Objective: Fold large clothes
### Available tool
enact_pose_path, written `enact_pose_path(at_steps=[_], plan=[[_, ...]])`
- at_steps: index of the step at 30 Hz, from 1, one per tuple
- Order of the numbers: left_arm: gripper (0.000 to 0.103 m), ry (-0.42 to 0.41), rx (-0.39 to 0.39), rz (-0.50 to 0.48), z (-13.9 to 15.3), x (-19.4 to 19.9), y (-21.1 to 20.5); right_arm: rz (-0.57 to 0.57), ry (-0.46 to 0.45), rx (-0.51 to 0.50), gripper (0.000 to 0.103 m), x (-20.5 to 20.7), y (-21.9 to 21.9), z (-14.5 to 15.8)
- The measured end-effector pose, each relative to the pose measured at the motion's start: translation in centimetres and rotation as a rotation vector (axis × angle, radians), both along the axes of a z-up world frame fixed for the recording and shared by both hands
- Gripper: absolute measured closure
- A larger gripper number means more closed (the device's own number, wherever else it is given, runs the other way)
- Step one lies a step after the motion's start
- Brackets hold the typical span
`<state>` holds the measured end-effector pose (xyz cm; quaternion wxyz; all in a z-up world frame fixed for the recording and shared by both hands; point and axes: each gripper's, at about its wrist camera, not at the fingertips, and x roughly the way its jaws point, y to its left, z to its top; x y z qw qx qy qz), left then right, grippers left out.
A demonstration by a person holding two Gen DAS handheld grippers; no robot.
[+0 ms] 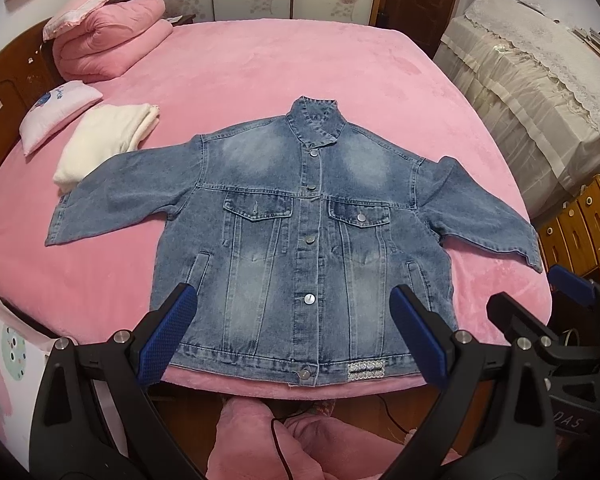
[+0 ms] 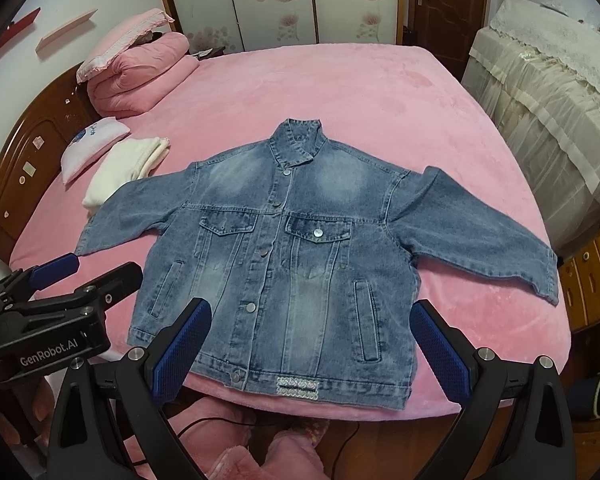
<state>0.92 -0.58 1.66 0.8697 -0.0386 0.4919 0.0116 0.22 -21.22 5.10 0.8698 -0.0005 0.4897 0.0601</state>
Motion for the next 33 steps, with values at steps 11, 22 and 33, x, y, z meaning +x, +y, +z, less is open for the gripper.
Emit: enact_pose_path(at_steps=[11,22,33], plan=[[0.007,0.023,-0.039,0.052,-0.7,-0.2,2.4,0.094,-0.044,-0.002,0.002,-0.5,2.8,0.4],[0.007,0.084,-0.106,0.164,-3.1,0.2,11.3,0.168,-0.015,-0.004,0.002,2.6,10.9,-0.3],[0.007,0.141,-0.224,0.3,-4.9,3.7,27.3,0.184,0.004,-0.028,0.002,8.5,24.9,-1.1]])
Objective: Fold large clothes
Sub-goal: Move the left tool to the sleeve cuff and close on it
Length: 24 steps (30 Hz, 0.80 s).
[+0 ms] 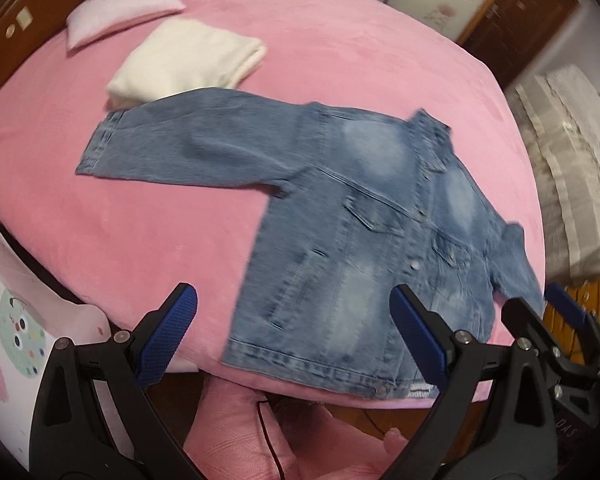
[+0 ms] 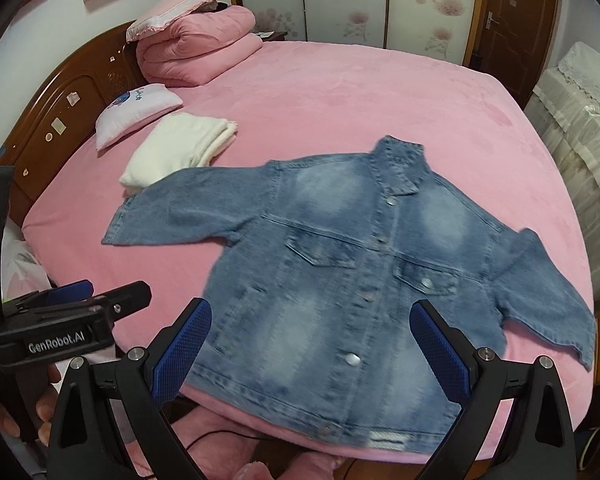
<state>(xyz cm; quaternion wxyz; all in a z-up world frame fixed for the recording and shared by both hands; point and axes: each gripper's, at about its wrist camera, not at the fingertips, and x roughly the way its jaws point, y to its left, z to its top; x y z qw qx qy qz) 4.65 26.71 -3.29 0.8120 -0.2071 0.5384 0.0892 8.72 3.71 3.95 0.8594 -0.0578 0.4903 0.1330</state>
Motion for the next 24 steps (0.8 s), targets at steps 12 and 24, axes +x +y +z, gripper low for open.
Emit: enact_pose_path(at_steps=[12,24], plan=[[0.007,0.101,-0.239,0.313,-8.3,3.8,18.7,-0.134,0.152,0.033,0.002,8.3,14.9,-5.7],[0.016,0.08,-0.337,0.839,-23.0,2.8,35.5,-0.274,0.363,0.077,0.002,11.0,22.9,-20.9]])
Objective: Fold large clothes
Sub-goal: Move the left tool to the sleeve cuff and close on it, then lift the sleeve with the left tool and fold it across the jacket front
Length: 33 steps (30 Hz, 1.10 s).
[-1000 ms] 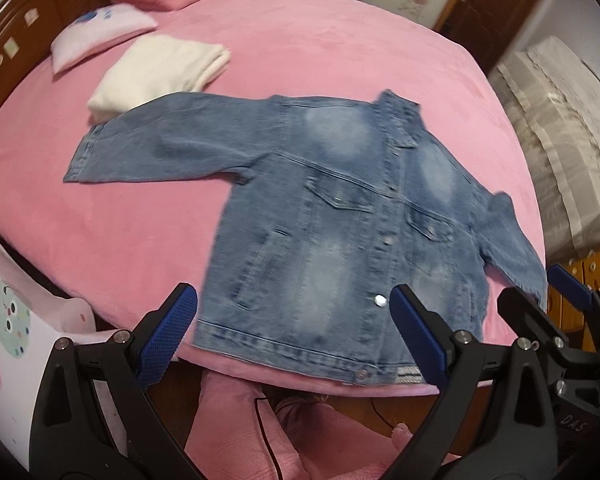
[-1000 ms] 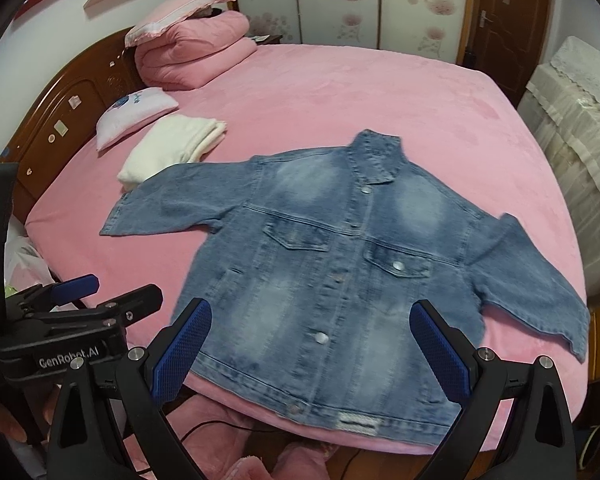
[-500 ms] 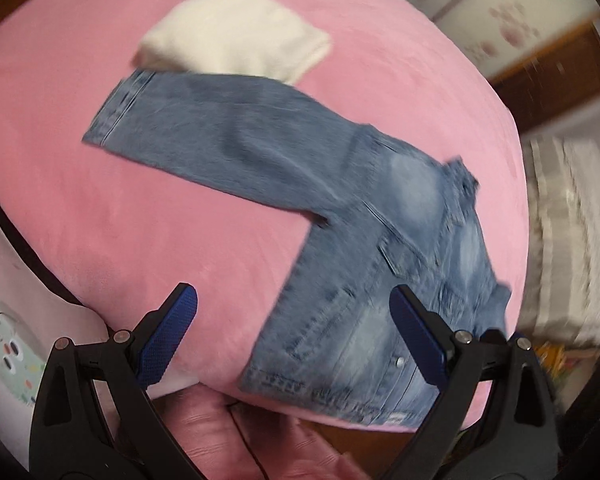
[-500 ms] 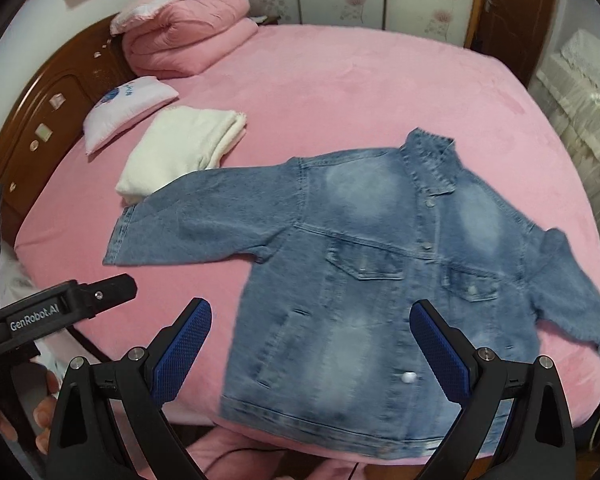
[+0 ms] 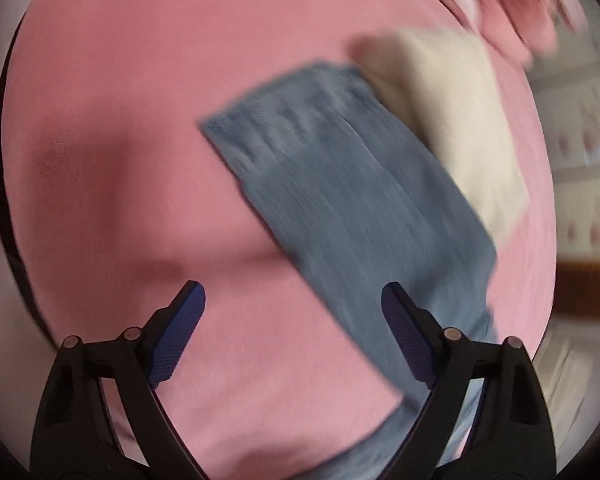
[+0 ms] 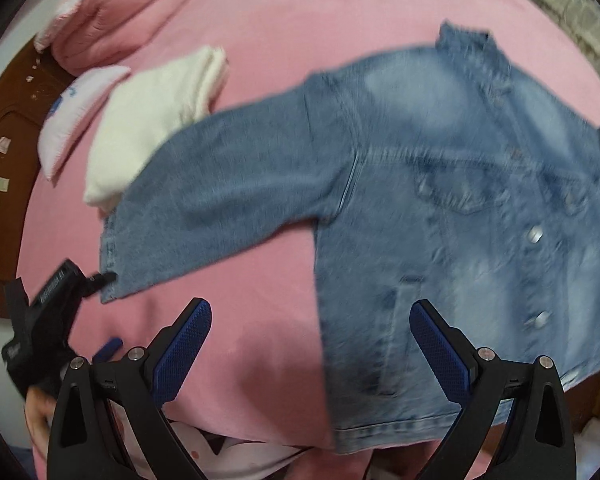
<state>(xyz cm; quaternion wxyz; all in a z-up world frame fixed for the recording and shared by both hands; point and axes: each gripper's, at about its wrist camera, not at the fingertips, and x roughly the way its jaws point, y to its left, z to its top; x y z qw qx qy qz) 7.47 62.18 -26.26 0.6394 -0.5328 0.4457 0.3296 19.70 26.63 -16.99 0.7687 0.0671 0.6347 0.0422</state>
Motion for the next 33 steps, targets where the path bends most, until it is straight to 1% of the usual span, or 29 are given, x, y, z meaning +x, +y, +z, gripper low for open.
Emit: enact_pose_path(at_steps=[1,2,3,4,5,6,7,8,10,11,12,13,16,17,18,19,20,22,23,25,26,28,29,30,32,33], plan=[[0.019,-0.014,0.001,0.044,-0.9,-0.3,1.0,0.004,0.012,-0.005,0.002,-0.3,0.1,-1.0],[0.02,-0.017,0.006,0.063,-1.3,-0.5,1.3,0.011,0.027,-0.009,0.002,-0.7,0.4,-2.2],[0.023,-0.018,0.018,0.093,-2.0,-0.8,2.0,0.014,0.034,-0.012,0.002,-1.1,0.2,-2.9],[0.029,-0.015,0.027,0.115,-2.4,-0.9,2.4,0.016,0.046,-0.017,0.002,-1.6,0.2,-3.9],[0.031,-0.018,0.036,0.15,-3.3,-1.1,3.0,0.014,0.056,-0.017,0.002,-2.2,-0.2,-4.4],[0.037,-0.026,0.039,0.168,-3.7,-1.1,3.4,0.012,0.066,-0.016,0.002,-2.7,-0.5,-5.3],[0.047,-0.038,0.05,0.182,-4.1,-1.2,3.8,0.006,0.08,-0.021,0.002,-3.2,-0.8,-6.4],[0.054,-0.054,0.092,0.196,-4.3,-1.2,4.3,0.003,0.093,-0.021,0.002,-3.3,-1.4,-6.3],[0.079,-0.061,0.162,0.188,-4.3,-0.8,4.5,-0.011,0.105,-0.023,0.002,-3.6,-2.2,-7.2],[0.084,-0.067,0.2,0.166,-4.2,-0.5,4.5,-0.018,0.107,-0.023,0.002,-3.6,-2.6,-7.4],[0.092,-0.06,0.229,0.152,-4.0,-0.3,4.4,-0.026,0.106,-0.023,0.002,-3.7,-3.2,-7.8],[0.094,-0.066,0.263,0.133,-3.7,-0.2,4.1,-0.032,0.105,-0.023,0.002,-3.7,-3.6,-8.1],[0.095,-0.116,0.331,0.105,-1.8,0.4,2.9,-0.056,0.097,-0.015,0.002,-3.9,-5.5,-8.9],[0.095,-0.154,0.373,0.093,-0.5,0.7,1.9,-0.065,0.095,-0.013,0.002,-4.0,-6.1,-9.0],[0.095,-0.17,0.397,0.086,0.2,0.8,1.3,-0.074,0.094,-0.008,0.002,-4.0,-6.7,-9.1],[0.095,-0.199,0.434,0.072,1.6,1.2,0.2,-0.084,0.094,-0.001,0.002,-3.9,-7.2,-9.0],[0.095,-0.217,0.452,0.063,2.3,1.5,-0.5,-0.099,0.089,0.01,0.002,-3.9,-8.2,-9.1],[0.096,-0.275,0.503,0.021,4.8,2.6,-2.9,-0.117,0.081,0.032,0.002,-3.6,-9.6,-8.9],[0.096,-0.318,0.535,-0.023,6.5,3.5,-4.9,-0.122,0.073,0.036,0.002,-3.3,-10.3,-8.6],[0.096,-0.373,0.569,-0.096,8.6,4.8,-7.5,-0.128,0.05,0.054,0.002,-2.9,-12.3,-8.4],[0.096,-0.416,0.601,-0.156,10.4,5.9,-10.0,-0.128,0.042,0.061,0.002,-2.7,-13.1,-8.2],[0.096,-0.48,0.651,-0.229,12.7,7.4,-13.9,-0.126,0.013,0.064,0.002,-2.2,-15.6,-7.5],[0.096,-0.504,0.659,-0.248,13.4,8.0,-15.2,-0.127,-0.004,0.064,0.002,-2.3,-17.2,-7.3],[0.096,-0.545,0.66,-0.274,14.5,9.2,-17.5,-0.126,-0.02,0.063,0.002,-2.4,-18.5,-7.2],[0.096,-0.615,0.629,-0.311,15.5,11.4,-20.9,-0.13,-0.061,0.061,0.002,-2.1,-21.8,-6.5],[0.096,-0.655,0.597,-0.34,16.0,12.5,-23.0,-0.139,-0.081,0.06,0.002,-2.1,-23.6,-6.4]])
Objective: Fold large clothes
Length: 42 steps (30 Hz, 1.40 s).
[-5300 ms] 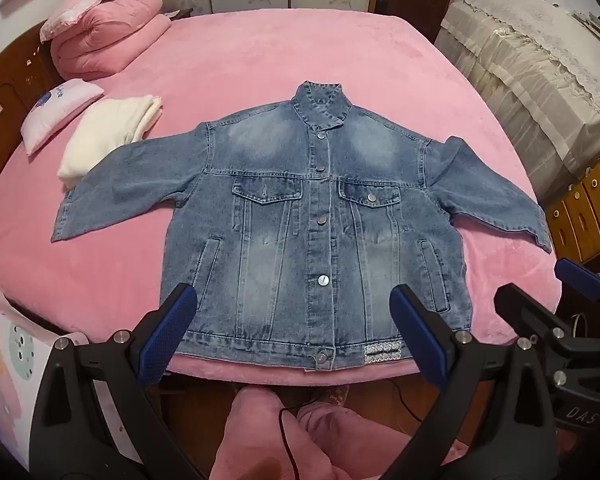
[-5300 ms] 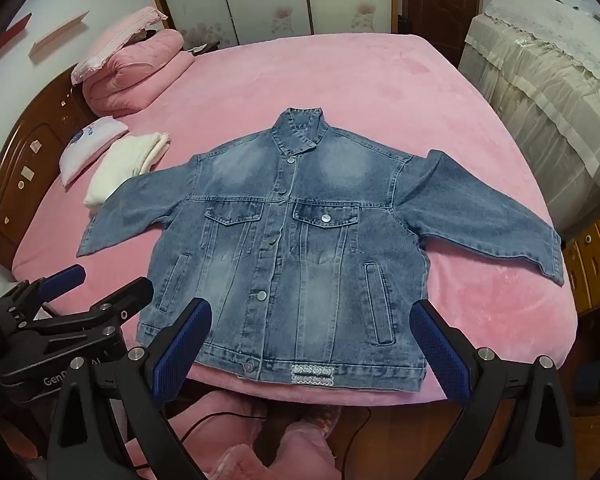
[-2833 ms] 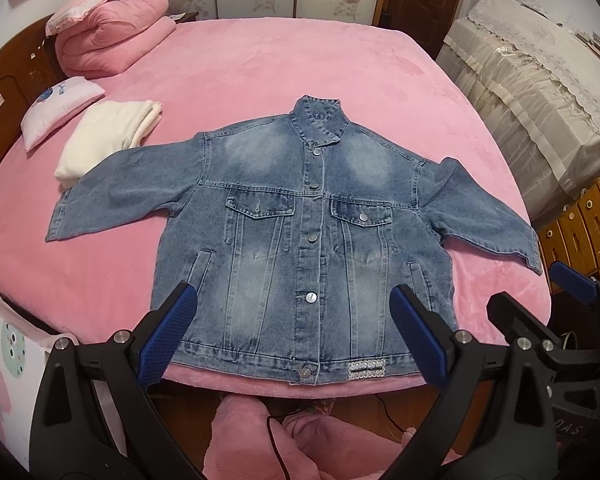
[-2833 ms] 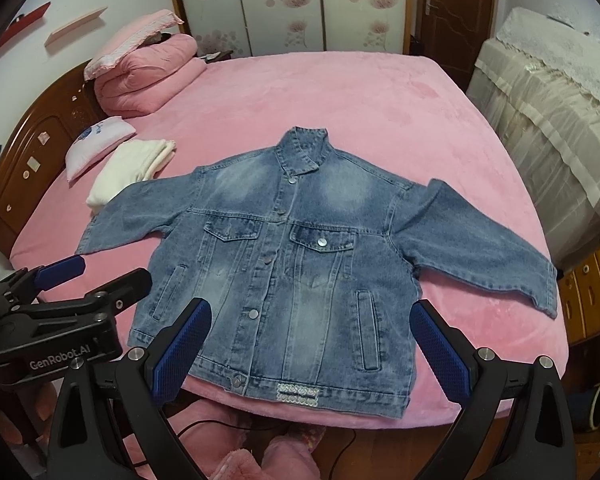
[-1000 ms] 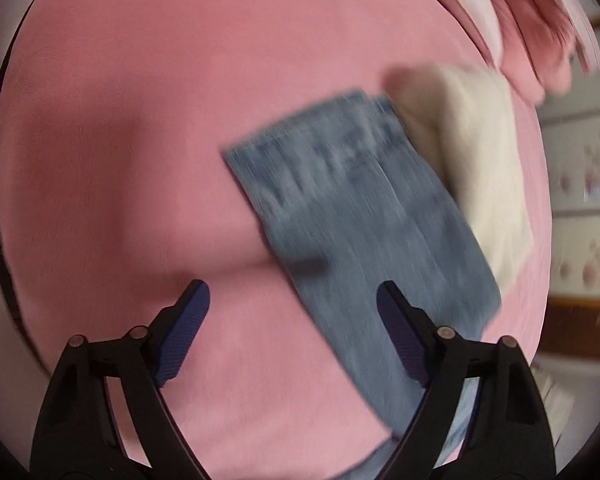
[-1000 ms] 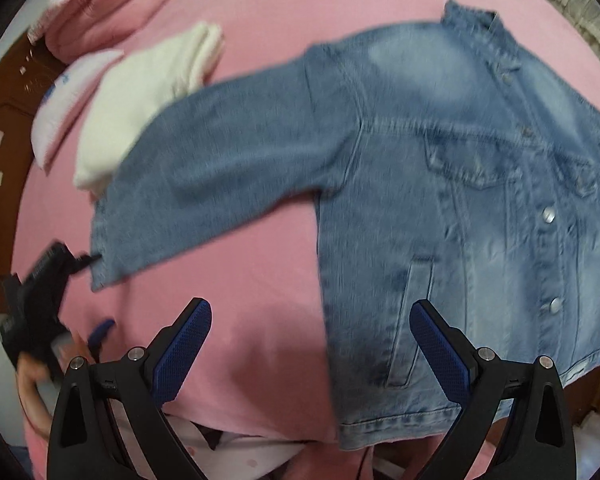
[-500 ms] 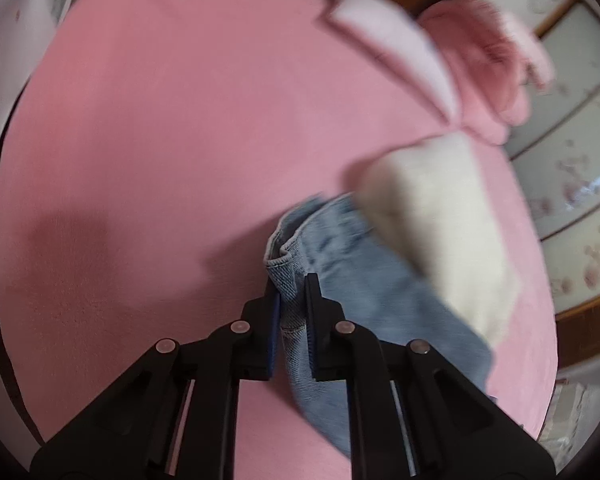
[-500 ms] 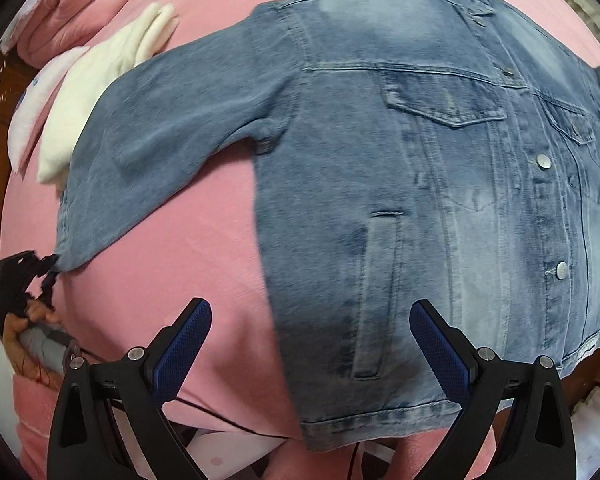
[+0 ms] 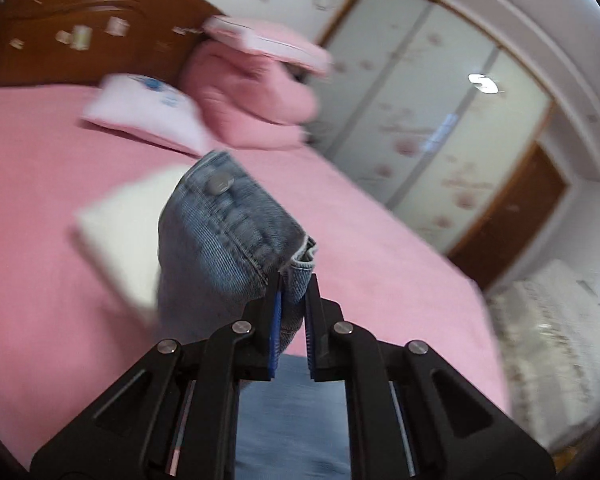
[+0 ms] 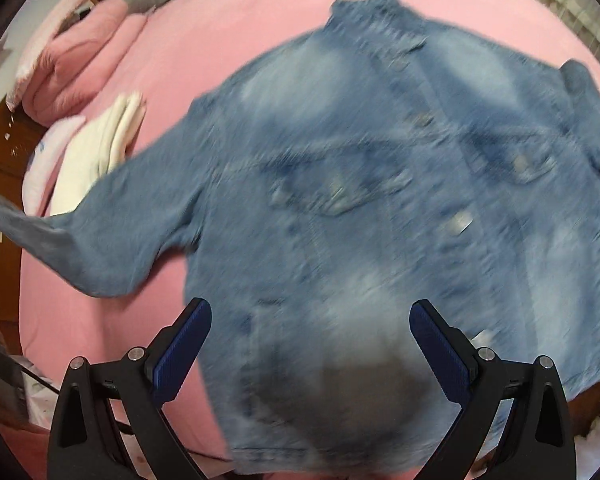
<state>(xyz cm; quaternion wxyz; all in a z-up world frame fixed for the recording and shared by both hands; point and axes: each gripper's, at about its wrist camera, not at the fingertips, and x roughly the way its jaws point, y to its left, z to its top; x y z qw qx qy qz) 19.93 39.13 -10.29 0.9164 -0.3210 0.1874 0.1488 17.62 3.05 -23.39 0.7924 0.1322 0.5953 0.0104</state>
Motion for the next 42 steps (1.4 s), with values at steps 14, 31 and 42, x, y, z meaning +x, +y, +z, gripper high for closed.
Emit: enact_pose_path(at_steps=[14,31,42], plan=[[0.095,0.42,0.017,-0.577,-13.2,11.5,-30.4,-0.297,-0.103,-0.121,0.002,1.6,-21.1,-0.7],[0.037,1.002,-0.01,-0.549,-23.1,2.3,-24.1,-0.26,0.081,0.277,0.011,0.2,-19.8,-6.0],[0.037,1.061,0.1,-0.311,-25.4,0.5,-15.0,-0.186,0.106,0.237,0.045,2.3,-12.5,-6.5]])
